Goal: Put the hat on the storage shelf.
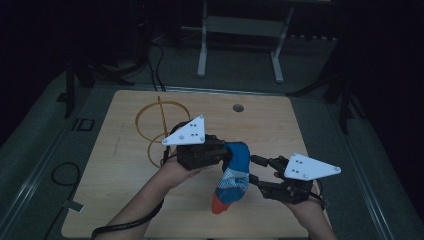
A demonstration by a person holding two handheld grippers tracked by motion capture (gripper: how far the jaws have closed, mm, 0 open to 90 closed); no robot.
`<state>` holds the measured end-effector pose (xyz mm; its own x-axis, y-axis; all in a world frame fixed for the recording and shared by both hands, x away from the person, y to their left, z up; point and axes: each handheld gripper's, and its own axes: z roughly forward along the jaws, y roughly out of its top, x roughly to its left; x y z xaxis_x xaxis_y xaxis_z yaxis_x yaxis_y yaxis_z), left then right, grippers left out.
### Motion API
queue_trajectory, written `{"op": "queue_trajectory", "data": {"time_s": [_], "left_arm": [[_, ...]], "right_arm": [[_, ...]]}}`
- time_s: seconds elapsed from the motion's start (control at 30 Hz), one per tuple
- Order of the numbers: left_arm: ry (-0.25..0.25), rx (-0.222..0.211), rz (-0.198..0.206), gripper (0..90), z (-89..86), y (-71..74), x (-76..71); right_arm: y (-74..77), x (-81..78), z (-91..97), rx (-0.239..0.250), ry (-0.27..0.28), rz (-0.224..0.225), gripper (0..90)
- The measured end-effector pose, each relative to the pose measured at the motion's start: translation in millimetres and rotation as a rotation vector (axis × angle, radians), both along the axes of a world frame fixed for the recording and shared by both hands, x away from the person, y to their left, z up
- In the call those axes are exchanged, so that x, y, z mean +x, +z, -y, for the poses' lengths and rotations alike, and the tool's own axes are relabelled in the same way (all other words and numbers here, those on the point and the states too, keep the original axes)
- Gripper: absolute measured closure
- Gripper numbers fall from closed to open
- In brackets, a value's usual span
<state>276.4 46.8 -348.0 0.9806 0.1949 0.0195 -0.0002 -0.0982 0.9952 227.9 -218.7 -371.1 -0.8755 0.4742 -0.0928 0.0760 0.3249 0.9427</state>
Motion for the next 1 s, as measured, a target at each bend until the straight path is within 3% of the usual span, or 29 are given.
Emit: {"op": "queue_trajectory", "data": {"time_s": [0.23, 0.33, 0.47, 0.77, 0.83, 1.0], "left_arm": [[-0.008, -0.005, -0.007, 90.0, 1.4, -1.9, -0.1], [-0.006, -0.012, -0.01, 89.9, 0.0, -1.7, 0.3], [-0.002, -0.019, -0.015, 89.9, -3.8, -1.4, 0.7], [0.021, -0.015, -0.017, 89.8, -14.2, -2.1, 0.9], [0.025, -0.005, -0.015, 89.7, -16.9, -2.5, 0.6], [0.04, 0.01, -0.017, 89.4, -22.3, -2.5, -0.5]], "right_arm": [[-3.2, 0.7, -8.1, 0.004, 0.03, -0.015, 57.2], [-3.9, 0.6, -9.3, 0.015, 0.047, -0.018, 67.5], [-3.9, -1.0, -10.2, 0.017, 0.031, -0.005, 89.6], [2.3, -4.5, -3.7, 0.008, -0.018, 0.033, 90.0], [4.1, -5.2, -0.6, 0.022, -0.046, 0.044, 90.0], [10.6, -4.9, 8.1, 0.044, -0.054, 0.054, 90.0]]}}
